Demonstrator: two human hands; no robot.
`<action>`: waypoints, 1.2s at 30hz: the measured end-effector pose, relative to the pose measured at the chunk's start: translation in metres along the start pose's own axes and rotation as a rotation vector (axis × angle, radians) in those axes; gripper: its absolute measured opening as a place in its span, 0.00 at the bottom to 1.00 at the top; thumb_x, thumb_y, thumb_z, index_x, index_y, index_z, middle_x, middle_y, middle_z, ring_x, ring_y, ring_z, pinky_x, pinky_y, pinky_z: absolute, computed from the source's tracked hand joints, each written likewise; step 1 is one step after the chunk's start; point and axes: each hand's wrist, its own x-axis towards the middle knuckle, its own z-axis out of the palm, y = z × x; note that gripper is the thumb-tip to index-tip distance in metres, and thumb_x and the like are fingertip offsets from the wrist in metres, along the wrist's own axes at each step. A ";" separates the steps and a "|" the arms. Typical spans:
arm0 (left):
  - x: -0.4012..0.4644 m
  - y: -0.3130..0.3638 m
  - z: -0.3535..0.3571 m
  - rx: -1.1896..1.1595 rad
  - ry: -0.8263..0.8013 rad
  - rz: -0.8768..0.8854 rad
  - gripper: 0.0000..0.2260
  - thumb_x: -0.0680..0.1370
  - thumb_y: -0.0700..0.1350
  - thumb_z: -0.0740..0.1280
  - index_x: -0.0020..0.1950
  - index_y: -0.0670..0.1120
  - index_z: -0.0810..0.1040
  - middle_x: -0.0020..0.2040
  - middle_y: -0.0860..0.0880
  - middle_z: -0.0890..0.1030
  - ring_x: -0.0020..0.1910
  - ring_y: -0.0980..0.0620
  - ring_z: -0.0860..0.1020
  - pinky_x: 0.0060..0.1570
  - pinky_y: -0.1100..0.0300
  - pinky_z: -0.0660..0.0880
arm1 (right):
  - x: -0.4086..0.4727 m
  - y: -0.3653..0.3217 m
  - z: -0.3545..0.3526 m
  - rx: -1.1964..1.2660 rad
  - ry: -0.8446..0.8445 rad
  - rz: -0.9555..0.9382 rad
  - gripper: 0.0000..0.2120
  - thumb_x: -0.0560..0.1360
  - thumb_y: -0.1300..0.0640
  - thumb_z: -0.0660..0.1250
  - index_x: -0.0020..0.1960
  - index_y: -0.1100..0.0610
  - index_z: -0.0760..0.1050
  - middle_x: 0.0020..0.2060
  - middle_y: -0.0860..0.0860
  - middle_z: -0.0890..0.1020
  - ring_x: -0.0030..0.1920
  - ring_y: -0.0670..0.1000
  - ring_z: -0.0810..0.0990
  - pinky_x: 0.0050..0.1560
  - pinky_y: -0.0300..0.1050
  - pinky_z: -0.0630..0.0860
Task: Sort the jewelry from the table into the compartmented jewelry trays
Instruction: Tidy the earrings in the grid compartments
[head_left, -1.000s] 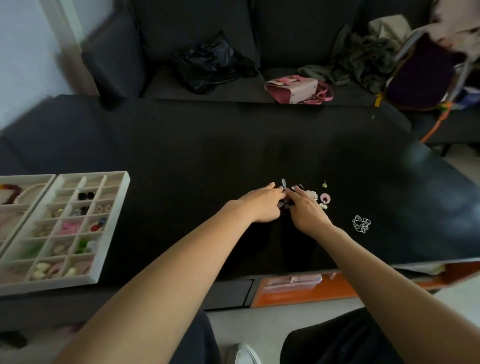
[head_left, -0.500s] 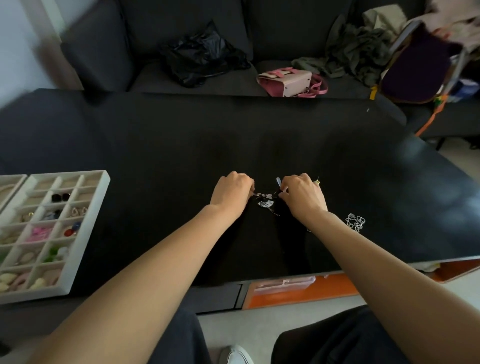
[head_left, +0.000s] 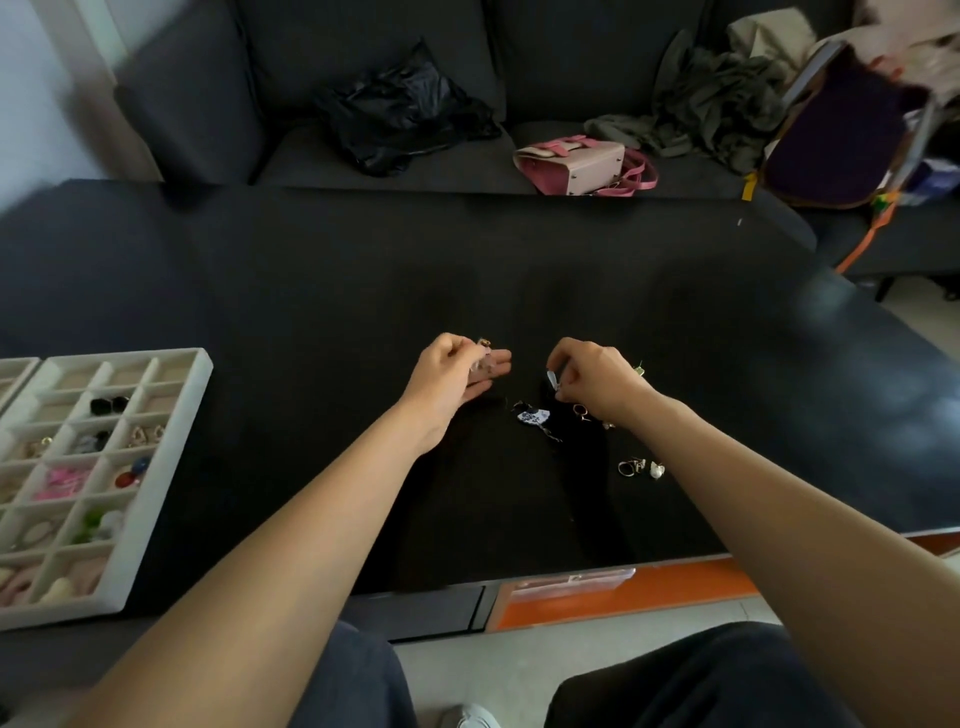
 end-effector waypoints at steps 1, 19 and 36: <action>-0.002 0.002 -0.001 -0.048 -0.008 -0.012 0.07 0.81 0.39 0.58 0.43 0.44 0.71 0.55 0.45 0.82 0.54 0.51 0.81 0.60 0.55 0.73 | -0.001 -0.002 0.001 0.020 0.012 -0.016 0.12 0.75 0.64 0.67 0.58 0.56 0.73 0.47 0.51 0.77 0.47 0.49 0.78 0.43 0.39 0.74; -0.106 0.083 -0.107 0.048 0.271 0.150 0.05 0.82 0.42 0.57 0.49 0.44 0.71 0.48 0.44 0.84 0.45 0.50 0.84 0.48 0.60 0.79 | -0.056 -0.184 0.027 1.247 -0.372 0.042 0.09 0.79 0.64 0.60 0.56 0.63 0.77 0.52 0.58 0.81 0.51 0.52 0.82 0.50 0.44 0.81; -0.146 0.097 -0.275 0.327 0.546 0.226 0.04 0.79 0.45 0.62 0.48 0.45 0.73 0.50 0.53 0.83 0.56 0.55 0.79 0.62 0.54 0.72 | -0.032 -0.348 0.120 1.244 -0.733 -0.035 0.06 0.79 0.62 0.61 0.49 0.61 0.77 0.36 0.51 0.77 0.30 0.43 0.70 0.29 0.30 0.70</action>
